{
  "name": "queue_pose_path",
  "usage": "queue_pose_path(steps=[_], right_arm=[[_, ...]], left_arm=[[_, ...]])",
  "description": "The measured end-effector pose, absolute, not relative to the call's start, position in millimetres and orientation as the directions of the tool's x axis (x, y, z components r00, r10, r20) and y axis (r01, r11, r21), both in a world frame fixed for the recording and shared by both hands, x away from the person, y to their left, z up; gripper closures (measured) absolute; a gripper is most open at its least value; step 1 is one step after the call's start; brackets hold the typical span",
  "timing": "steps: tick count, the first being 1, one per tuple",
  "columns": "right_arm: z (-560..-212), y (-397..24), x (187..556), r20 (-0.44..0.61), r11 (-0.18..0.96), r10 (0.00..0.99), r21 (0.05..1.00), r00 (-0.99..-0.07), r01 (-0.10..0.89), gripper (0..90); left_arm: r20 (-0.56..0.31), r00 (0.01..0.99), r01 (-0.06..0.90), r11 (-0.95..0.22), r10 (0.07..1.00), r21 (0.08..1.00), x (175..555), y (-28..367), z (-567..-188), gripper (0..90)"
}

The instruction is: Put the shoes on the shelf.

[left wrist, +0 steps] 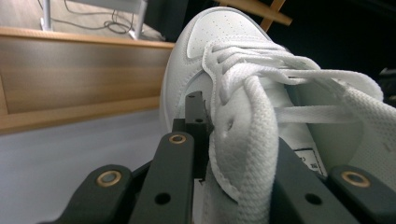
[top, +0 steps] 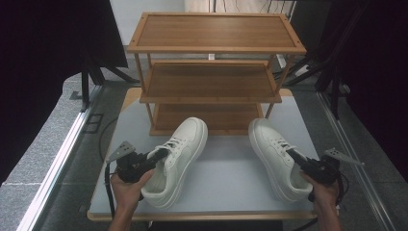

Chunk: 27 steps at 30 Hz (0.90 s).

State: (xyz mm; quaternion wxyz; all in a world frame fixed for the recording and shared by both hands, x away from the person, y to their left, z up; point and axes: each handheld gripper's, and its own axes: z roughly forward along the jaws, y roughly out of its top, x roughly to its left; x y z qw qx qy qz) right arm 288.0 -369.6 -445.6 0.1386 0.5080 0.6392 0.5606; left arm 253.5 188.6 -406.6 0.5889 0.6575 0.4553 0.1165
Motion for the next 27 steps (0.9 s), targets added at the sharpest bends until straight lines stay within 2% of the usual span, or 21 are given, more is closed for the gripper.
queue_pose_path(steps=[11,14,27], right_arm=[[-442,-368,283,0.461,-0.235,0.759,0.853,-0.460,0.466,83.1],[-440,-366,281,0.486,-0.271,0.736,0.849,-0.471,0.453,83.2],[-425,-358,278,0.518,-0.337,0.684,0.849,-0.513,0.408,83.3]], left_arm=[[-0.393,0.556,0.408,0.172,0.732,0.897,245,199,-391,83.3],[-0.341,0.551,0.375,0.139,0.762,0.917,240,198,-383,83.2],[-0.365,0.559,0.362,0.177,0.745,0.915,246,196,-371,83.2]])
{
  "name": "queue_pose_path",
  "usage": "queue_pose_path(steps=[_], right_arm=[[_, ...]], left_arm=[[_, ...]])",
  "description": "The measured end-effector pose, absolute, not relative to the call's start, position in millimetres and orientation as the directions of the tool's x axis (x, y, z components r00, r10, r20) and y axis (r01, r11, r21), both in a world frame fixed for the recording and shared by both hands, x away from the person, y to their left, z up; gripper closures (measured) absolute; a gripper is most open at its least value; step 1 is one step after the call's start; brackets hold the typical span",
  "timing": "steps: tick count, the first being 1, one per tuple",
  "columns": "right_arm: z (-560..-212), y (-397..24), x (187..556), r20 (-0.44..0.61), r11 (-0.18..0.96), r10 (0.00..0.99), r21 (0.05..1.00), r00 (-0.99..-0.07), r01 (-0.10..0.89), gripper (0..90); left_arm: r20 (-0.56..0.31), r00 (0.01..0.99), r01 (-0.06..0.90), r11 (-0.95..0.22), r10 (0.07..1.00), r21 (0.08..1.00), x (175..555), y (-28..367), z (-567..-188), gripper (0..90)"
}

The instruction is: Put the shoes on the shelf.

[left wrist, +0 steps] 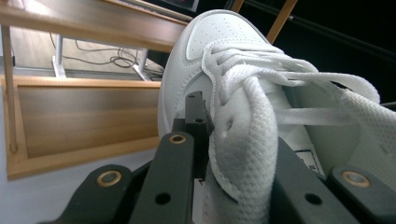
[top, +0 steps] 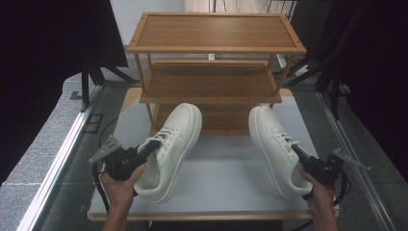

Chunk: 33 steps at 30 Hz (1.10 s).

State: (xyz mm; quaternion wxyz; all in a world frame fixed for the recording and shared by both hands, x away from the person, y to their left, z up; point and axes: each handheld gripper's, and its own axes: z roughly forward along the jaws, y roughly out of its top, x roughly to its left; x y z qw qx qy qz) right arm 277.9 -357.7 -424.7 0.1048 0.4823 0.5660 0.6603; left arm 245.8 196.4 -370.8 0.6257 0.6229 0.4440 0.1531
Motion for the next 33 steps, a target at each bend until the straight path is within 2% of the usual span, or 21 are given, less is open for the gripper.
queue_pose_path(steps=[9,15,21,33], right_arm=[[-398,-344,279,0.525,-0.379,0.648,0.851,-0.553,0.364,83.4],[-379,-335,281,0.495,-0.367,0.653,0.869,-0.573,0.332,83.3],[-371,-325,288,0.479,-0.350,0.662,0.878,-0.576,0.327,83.3],[-357,-310,309,0.511,-0.382,0.660,0.860,-0.551,0.339,83.3]], left_arm=[[-0.420,0.568,0.373,0.234,0.708,0.898,256,195,-363,83.3],[-0.442,0.577,0.375,0.257,0.687,0.891,265,195,-355,83.3],[-0.457,0.576,0.379,0.274,0.678,0.884,276,191,-349,83.3],[-0.501,0.551,0.397,0.319,0.667,0.861,306,182,-341,82.8]])
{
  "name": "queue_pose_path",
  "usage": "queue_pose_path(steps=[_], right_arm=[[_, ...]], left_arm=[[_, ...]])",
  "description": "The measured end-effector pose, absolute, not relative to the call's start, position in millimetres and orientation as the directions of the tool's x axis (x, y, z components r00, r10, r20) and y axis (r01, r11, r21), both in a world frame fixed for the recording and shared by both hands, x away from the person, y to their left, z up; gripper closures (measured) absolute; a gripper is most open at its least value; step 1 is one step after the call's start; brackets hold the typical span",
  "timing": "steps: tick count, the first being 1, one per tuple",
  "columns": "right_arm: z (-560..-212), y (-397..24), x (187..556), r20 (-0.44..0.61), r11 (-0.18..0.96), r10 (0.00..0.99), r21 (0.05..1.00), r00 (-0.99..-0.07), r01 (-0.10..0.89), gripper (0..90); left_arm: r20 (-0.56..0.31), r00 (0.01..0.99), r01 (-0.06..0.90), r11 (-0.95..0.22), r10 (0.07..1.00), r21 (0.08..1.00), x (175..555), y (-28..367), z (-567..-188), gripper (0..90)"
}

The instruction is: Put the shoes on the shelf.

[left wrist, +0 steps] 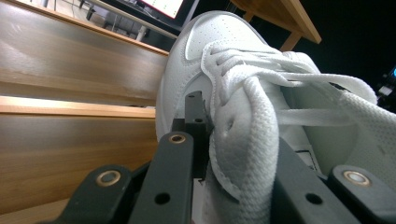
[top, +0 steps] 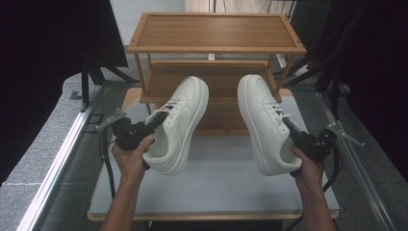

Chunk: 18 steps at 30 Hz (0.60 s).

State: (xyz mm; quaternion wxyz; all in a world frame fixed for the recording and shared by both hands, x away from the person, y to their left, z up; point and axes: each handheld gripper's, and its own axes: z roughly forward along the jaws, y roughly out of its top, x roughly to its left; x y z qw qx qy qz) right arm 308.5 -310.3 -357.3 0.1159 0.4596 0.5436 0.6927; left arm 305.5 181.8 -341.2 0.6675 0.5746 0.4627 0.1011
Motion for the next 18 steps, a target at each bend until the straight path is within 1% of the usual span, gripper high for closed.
queue_pose_path(steps=[11,18], right_arm=[[-346,-305,312,0.498,-0.364,0.678,0.866,-0.540,0.342,83.2],[-345,-303,315,0.500,-0.359,0.690,0.864,-0.523,0.352,83.2]], left_arm=[[-0.491,0.557,0.392,0.309,0.670,0.866,309,171,-331,82.7],[-0.500,0.542,0.402,0.314,0.676,0.860,315,170,-333,82.5]])
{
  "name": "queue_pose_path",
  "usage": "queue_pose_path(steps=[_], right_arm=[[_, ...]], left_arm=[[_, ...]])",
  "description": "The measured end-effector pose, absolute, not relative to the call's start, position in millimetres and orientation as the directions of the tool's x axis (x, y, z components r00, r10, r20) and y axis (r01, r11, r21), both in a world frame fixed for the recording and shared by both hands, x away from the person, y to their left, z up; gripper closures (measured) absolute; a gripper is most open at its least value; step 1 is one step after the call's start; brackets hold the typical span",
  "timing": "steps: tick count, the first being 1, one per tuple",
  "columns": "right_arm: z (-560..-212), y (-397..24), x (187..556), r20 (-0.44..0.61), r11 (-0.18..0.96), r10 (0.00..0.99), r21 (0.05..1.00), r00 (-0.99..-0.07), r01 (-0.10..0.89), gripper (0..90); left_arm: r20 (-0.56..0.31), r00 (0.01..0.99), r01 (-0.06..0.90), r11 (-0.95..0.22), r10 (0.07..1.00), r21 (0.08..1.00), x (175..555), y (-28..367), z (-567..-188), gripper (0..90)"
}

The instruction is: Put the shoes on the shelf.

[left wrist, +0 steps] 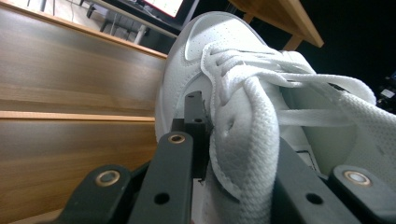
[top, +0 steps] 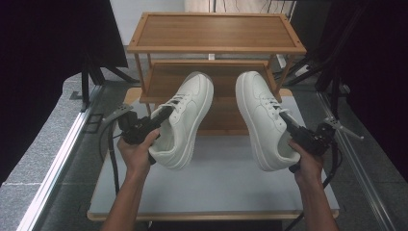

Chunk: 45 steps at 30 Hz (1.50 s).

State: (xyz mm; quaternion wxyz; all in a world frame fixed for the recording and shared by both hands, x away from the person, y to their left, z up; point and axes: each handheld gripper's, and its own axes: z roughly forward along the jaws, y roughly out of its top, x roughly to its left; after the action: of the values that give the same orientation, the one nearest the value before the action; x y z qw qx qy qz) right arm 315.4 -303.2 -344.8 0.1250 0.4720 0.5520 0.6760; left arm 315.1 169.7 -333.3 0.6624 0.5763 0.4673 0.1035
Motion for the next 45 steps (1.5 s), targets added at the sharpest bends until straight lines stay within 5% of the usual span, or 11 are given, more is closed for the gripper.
queue_pose_path(steps=[45], right_arm=[[-301,-247,391,0.457,-0.309,0.799,0.870,-0.391,0.385,83.2]], left_arm=[[-0.512,0.414,0.412,0.347,0.752,0.843,382,140,-305,81.8]])
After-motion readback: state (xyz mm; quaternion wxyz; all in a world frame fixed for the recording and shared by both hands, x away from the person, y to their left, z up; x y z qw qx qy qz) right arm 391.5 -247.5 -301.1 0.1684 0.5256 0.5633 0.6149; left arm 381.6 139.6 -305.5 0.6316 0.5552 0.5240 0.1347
